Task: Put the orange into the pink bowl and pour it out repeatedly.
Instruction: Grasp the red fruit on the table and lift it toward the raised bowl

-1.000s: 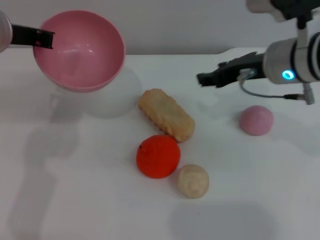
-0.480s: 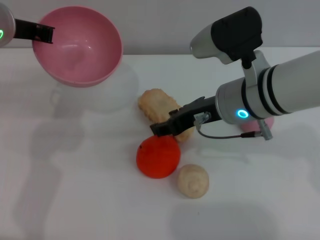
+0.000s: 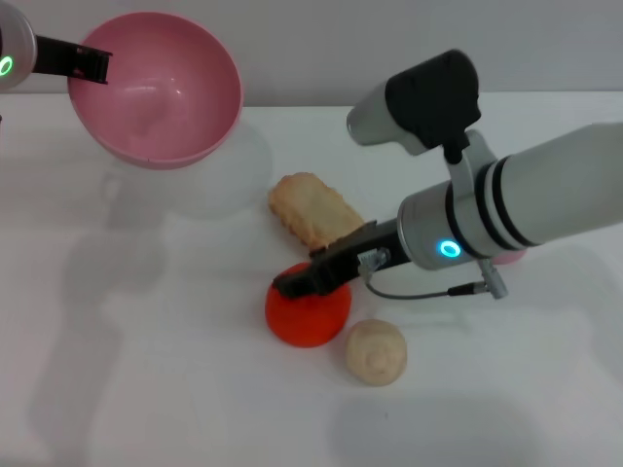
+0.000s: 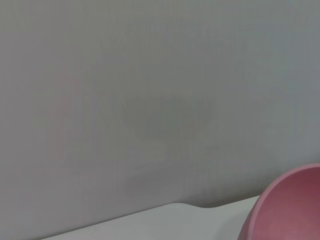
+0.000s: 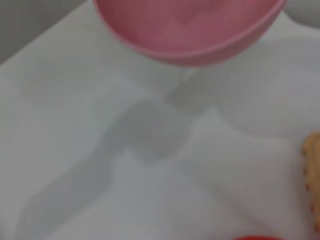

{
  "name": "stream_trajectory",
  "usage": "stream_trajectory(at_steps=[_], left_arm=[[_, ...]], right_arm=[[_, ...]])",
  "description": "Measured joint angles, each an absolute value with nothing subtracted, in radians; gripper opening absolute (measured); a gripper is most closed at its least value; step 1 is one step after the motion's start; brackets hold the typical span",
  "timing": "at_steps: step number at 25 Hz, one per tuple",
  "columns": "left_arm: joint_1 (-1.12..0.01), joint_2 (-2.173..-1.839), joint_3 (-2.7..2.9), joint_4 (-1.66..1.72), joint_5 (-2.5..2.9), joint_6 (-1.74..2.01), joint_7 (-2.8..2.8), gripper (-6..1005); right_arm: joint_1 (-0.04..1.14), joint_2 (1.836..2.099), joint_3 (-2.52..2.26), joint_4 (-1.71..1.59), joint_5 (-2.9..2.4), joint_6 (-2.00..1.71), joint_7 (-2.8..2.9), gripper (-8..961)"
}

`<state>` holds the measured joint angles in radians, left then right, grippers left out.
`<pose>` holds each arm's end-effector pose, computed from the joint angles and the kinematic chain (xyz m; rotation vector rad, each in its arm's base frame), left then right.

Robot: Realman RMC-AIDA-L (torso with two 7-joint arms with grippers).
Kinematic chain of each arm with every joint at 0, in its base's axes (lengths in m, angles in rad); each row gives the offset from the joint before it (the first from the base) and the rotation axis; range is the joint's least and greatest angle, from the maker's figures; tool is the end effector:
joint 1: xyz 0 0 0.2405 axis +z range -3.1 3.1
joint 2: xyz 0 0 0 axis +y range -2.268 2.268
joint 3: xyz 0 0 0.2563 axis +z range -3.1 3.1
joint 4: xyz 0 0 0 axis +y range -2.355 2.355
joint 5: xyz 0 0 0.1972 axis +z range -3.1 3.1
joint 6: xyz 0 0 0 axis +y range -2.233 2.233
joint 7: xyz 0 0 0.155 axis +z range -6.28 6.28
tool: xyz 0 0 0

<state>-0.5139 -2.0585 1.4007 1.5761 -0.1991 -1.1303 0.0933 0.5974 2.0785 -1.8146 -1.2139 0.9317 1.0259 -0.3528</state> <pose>-0.1787 0.4051 0.0720 -1.8931 -0.9127 0.0625 0.1323 0.3317 -0.1065 -2.6927 1.0375 -0.0204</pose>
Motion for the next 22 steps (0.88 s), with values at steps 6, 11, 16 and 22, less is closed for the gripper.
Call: stream_trajectory(at_steps=[6, 11, 16, 22], left_arm=[[-0.514, -2.059, 1.403, 1.575, -0.199, -1.129, 0.095, 53], [-0.514, -2.059, 1.413, 1.575, -0.199, -1.129, 0.095, 54], [-0.514, -2.059, 1.418, 1.578, -0.199, -1.129, 0.097, 54], [-0.508, -2.059, 1.425, 1.582, -0.199, -1.129, 0.102, 55]], right_arm=[[0.635, 2.082, -1.853, -1.117, 0.962, 0.990, -0.369, 617], [0.664, 2.082, -1.863, -1.048, 0.974, 0.965, -0.381, 616], [0.677, 2.082, -1.864, -1.016, 0.975, 0.956, -0.380, 618], [0.693, 2.079, -1.853, -0.952, 0.975, 0.937, -0.399, 565]])
